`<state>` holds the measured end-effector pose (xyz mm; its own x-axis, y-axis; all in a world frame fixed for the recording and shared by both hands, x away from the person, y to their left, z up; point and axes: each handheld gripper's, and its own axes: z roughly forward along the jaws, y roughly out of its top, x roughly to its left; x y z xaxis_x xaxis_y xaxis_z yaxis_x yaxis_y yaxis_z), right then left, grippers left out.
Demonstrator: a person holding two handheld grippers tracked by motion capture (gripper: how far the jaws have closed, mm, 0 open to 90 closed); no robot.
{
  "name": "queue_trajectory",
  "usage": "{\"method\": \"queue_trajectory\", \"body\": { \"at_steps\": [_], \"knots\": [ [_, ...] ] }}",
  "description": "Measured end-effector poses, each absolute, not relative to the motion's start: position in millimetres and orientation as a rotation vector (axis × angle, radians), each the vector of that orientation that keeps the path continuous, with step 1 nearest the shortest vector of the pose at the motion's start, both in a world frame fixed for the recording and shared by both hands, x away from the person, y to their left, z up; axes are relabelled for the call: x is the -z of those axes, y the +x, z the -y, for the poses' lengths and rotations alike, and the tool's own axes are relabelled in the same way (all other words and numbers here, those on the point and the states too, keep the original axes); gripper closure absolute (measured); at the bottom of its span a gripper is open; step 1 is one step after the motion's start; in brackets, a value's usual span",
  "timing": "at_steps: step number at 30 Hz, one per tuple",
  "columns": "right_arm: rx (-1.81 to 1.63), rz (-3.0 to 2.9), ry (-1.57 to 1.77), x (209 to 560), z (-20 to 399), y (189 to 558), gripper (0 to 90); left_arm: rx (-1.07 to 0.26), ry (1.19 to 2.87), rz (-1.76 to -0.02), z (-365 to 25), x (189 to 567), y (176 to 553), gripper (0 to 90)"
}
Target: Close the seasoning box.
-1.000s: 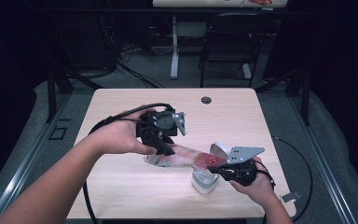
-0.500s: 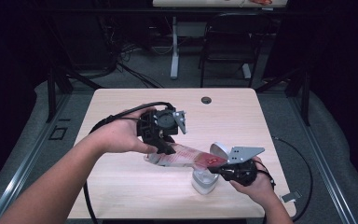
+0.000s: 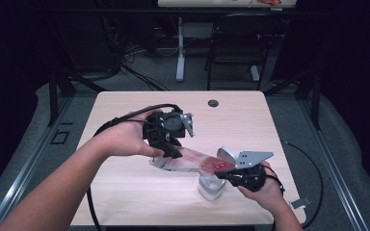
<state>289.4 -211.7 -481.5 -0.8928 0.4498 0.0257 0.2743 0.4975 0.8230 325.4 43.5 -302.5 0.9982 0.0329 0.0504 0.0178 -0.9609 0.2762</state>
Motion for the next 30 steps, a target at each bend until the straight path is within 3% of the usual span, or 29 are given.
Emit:
{"method": "queue_trajectory", "body": {
  "at_steps": [30],
  "knots": [
    [-1.360,-2.542,0.632,483.2,212.1,289.3,89.6,-0.082,2.874,-0.025,-39.0,300.7,325.4,72.5]
  ]
}}
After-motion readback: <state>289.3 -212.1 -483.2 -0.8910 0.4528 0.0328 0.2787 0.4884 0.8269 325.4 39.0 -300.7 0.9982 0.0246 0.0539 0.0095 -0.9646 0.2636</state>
